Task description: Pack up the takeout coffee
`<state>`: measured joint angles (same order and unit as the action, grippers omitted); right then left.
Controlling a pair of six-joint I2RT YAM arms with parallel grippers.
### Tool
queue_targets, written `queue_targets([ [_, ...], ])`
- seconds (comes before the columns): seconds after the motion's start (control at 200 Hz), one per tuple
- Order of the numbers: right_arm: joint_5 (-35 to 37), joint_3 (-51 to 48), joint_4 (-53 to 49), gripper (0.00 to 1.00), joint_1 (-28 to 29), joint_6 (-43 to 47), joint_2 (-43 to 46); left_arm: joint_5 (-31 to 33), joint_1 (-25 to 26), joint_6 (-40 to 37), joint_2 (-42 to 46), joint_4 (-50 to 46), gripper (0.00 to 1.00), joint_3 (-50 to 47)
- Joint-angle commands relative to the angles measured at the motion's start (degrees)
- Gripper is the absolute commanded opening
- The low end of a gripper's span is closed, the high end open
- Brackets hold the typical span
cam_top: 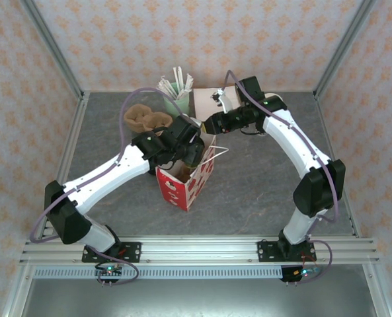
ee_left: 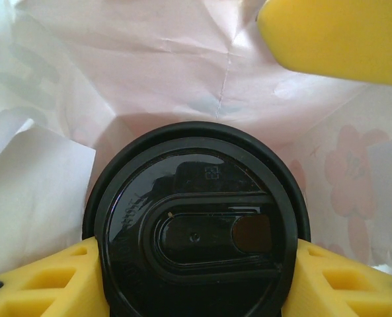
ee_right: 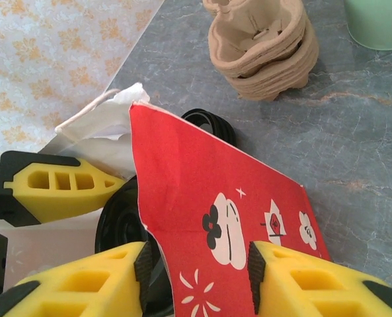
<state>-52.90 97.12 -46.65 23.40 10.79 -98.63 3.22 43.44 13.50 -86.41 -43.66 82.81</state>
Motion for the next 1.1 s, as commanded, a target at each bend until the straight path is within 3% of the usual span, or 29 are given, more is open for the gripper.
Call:
queue_targets([
  [0.0,0.96,0.44,-0.92,0.41,1.0,2.53,2.2,0.38,-0.55,-1.1,-0.29,2.18,0.57,-0.28],
  [0.185,1.72,0.21,-0.45,0.23,1.33,1.54,1.96,-0.48,-0.62,-1.35,-0.86,2.34,0.57,-0.67],
  [0.285,2.06,0.13,0.2,0.18,1.37,0.87,2.01,-1.11,-0.56,-1.08,-0.86,2.96,0.57,-1.6],
  [0.711,2.97,-2.64,5.71,0.09,1.7,-4.46,2.74,-1.73,-0.55,-0.89,-1.57,5.92,0.57,-4.7],
  [1.096,3.51,-3.09,6.47,0.08,2.46,-6.38,2.92,-0.87,-0.7,-1.38,-2.62,9.18,0.57,-6.93],
])
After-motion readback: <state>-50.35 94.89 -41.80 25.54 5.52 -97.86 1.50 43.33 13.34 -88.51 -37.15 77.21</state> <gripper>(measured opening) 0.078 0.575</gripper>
